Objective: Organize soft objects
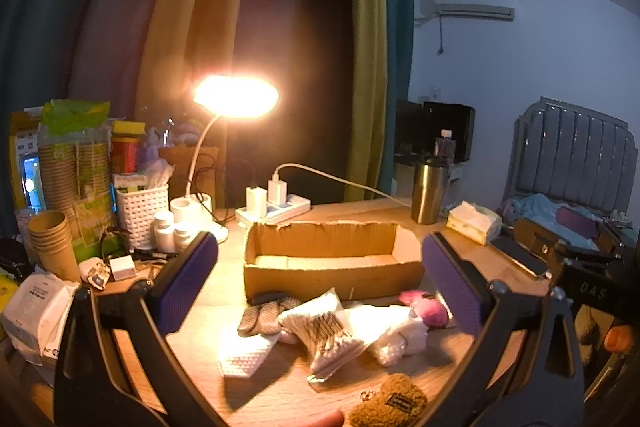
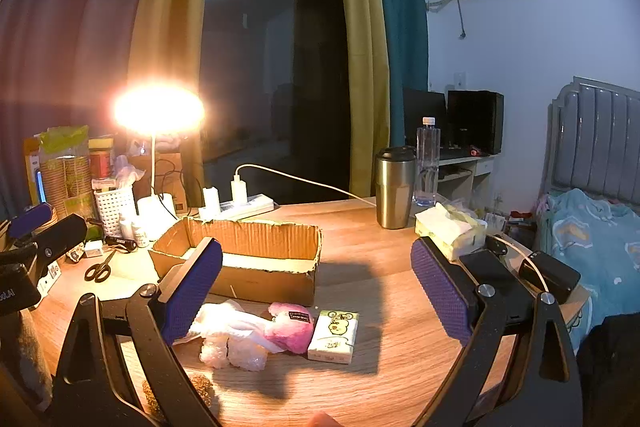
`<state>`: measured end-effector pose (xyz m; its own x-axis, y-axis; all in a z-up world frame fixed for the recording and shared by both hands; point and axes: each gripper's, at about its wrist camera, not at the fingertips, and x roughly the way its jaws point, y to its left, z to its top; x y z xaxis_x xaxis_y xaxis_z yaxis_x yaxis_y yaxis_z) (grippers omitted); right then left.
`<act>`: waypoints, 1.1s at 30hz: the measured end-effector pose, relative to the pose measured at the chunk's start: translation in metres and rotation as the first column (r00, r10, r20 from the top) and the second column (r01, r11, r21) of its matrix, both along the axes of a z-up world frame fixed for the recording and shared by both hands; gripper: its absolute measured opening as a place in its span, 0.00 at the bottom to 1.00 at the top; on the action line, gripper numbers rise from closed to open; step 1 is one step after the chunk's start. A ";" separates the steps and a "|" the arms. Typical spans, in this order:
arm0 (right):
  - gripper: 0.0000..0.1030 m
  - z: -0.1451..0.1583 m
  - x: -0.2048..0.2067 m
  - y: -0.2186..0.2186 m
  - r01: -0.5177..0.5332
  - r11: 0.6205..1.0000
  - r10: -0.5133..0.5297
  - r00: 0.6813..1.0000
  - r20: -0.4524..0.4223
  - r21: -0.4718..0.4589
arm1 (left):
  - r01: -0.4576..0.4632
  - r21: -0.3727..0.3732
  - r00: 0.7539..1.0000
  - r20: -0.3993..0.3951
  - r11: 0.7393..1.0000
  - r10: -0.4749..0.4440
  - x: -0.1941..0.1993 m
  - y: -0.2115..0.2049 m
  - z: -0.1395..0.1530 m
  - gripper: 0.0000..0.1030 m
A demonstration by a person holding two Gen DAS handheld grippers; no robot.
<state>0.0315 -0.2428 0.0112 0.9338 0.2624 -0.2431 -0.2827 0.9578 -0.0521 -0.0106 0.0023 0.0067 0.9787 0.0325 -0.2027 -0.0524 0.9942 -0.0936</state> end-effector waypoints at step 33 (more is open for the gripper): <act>0.94 -0.002 -0.001 -0.001 0.005 1.000 -0.005 1.000 -0.005 0.000 | 0.004 0.003 1.000 -0.008 1.000 -0.004 0.001 -0.002 0.000 1.00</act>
